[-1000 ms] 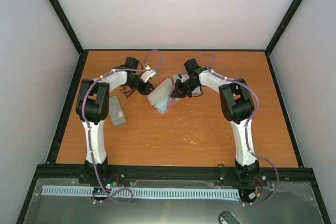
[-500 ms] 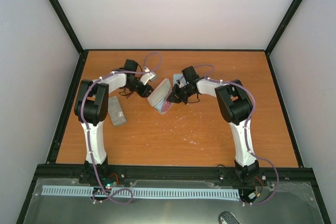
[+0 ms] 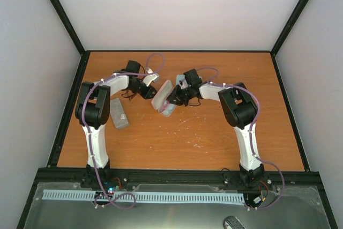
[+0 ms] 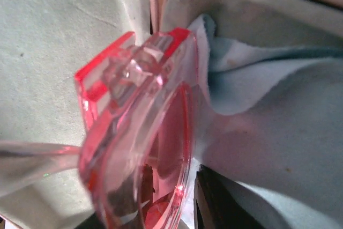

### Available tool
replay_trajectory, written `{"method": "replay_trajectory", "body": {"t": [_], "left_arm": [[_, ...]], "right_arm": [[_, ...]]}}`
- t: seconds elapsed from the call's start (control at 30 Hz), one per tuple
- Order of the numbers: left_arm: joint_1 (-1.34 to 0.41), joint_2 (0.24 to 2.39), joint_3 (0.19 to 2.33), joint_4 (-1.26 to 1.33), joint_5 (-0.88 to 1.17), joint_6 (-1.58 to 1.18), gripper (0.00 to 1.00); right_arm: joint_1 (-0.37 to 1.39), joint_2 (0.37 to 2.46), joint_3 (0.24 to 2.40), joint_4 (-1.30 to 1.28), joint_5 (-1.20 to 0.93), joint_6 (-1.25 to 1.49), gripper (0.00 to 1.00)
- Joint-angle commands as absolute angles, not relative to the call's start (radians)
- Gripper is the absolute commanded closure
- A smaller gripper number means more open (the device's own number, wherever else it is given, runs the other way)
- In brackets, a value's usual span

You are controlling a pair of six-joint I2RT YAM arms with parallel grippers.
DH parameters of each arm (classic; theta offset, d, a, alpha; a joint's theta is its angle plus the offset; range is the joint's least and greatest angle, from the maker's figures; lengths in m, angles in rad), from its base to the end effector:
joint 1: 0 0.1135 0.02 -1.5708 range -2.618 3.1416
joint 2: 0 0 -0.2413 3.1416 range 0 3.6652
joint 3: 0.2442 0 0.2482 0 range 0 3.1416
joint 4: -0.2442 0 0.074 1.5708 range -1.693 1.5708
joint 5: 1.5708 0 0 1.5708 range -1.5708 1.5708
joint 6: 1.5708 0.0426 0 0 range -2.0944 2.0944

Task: Organize the sunglasses
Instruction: Adjust the sunglasses case at the center of the board.

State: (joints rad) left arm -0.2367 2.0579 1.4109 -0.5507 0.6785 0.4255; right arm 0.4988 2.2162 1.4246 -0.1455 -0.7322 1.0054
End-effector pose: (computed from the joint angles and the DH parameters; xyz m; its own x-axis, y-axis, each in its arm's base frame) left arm 0.3829 -0.1199 0.1296 -0.6574 0.4891 -0.5733 0.7425 0.5503 -0.3819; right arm 0.3725 0.2353 0.0919 -0.9730 0.1851 0.1376 0.2207 0.5739 0.7886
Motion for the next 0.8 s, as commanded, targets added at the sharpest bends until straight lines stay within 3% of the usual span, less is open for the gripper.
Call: {"method": "replay_trajectory", "body": {"t": [0.0,0.6,0.77], "left_arm": [[-0.241,2.022,1.411,-0.531,0.709,0.415,0.85],[-0.241,2.031,1.439,-0.537,0.698,0.432,0.85],[-0.24,2.031,1.437,-0.534,0.698,0.431,0.85]], "right_arm": [[0.505,2.184,1.452,-0.249,-0.632,0.956,0.77],[0.497,2.164,1.6,-0.559,-0.536,0.807,0.68],[0.496,2.161,1.6,-0.582,-0.536,0.793,0.76]]}}
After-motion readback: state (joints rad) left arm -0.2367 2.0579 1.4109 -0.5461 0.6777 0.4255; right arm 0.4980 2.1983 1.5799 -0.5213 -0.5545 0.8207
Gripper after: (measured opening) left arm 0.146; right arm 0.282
